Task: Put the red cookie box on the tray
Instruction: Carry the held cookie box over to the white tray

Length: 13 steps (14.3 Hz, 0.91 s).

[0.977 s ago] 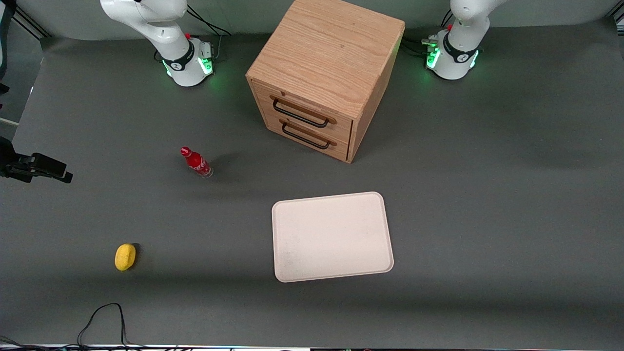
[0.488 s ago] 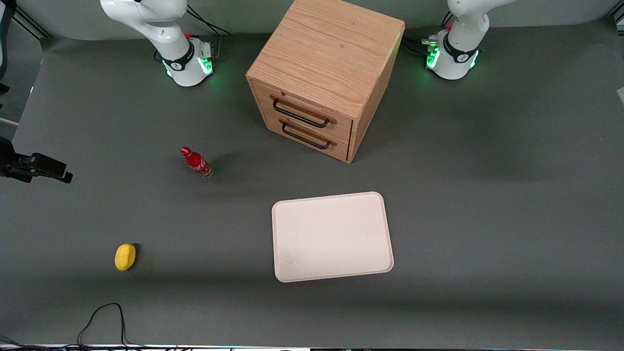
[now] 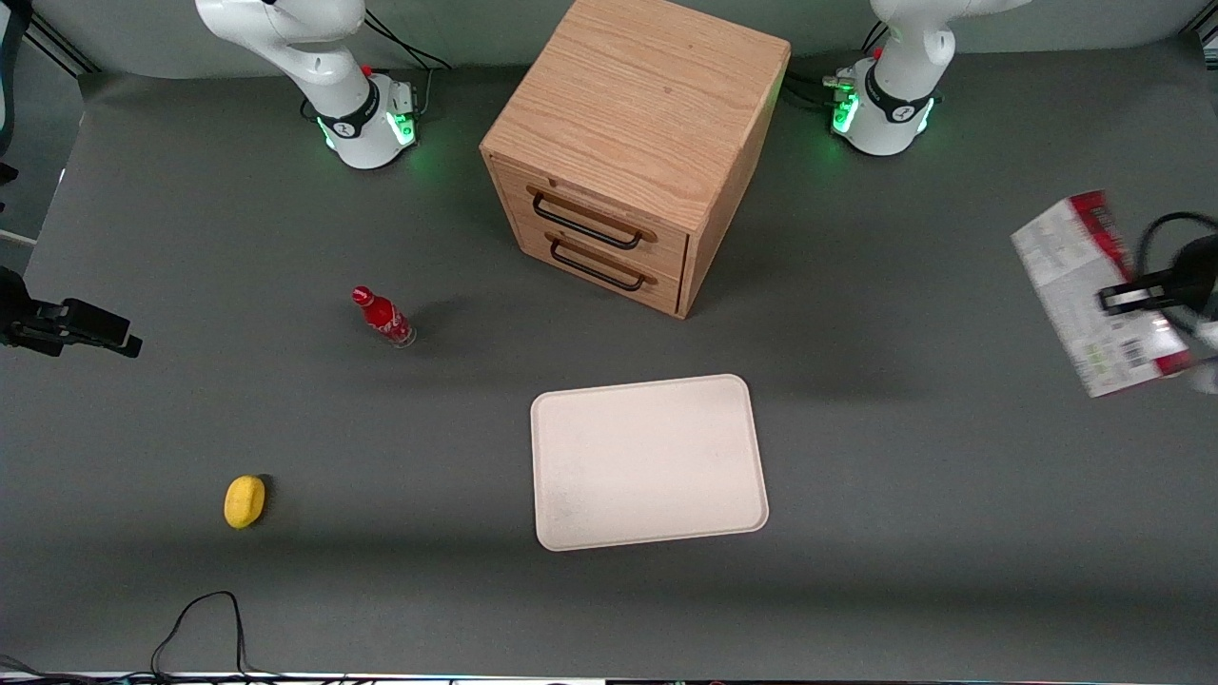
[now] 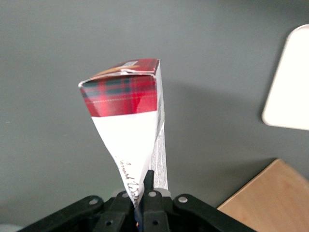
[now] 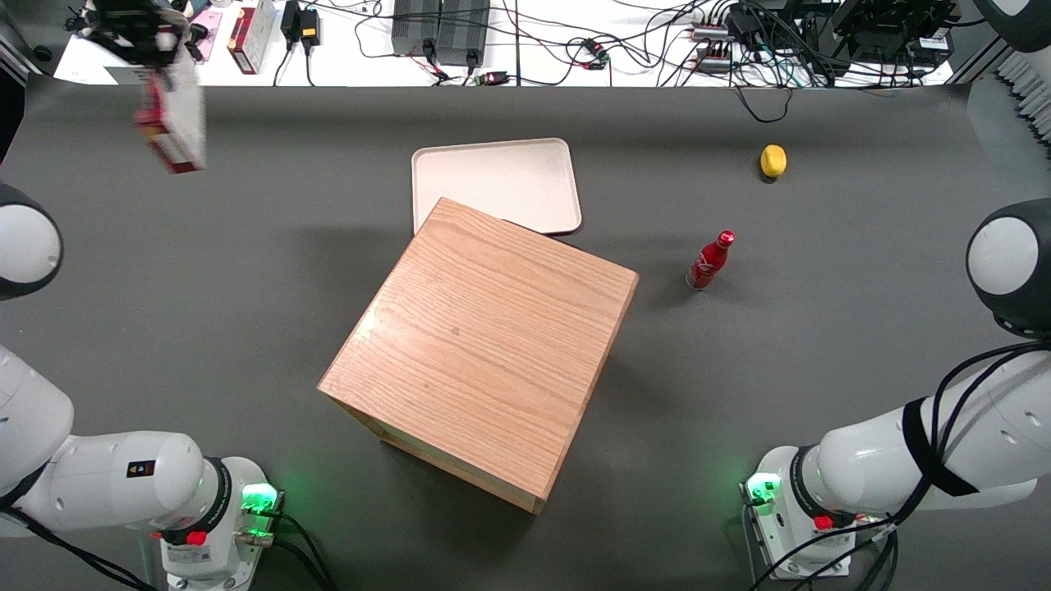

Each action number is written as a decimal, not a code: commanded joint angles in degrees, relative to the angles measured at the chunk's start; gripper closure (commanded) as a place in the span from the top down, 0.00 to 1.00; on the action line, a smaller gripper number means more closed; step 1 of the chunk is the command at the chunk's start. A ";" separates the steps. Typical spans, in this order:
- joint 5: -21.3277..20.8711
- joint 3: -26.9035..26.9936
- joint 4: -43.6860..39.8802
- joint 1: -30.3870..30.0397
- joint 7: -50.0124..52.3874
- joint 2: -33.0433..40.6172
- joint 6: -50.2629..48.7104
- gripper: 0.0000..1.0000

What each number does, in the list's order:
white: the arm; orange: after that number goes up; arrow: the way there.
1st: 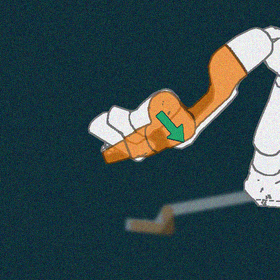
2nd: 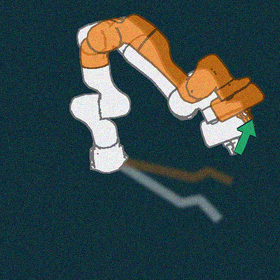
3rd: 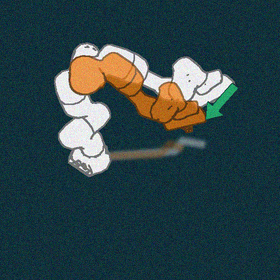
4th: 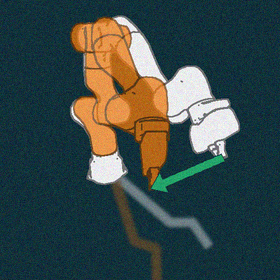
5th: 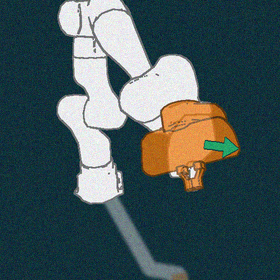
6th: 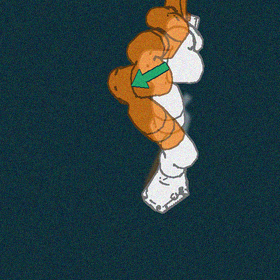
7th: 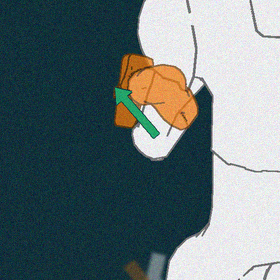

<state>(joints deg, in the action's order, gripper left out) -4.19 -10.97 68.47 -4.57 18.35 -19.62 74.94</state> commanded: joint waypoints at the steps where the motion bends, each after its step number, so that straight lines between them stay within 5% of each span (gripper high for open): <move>1: 0.58 -4.13 -2.38 2.45 9.82 -4.79 4.49 0.00; 5: 0.85 -7.23 -5.62 10.44 21.53 -13.92 15.04 0.00; 13: -2.84 -6.79 -8.09 18.81 21.38 -31.07 34.73 0.00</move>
<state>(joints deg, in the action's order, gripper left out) -5.41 -18.40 64.27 11.80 39.74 -46.64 108.24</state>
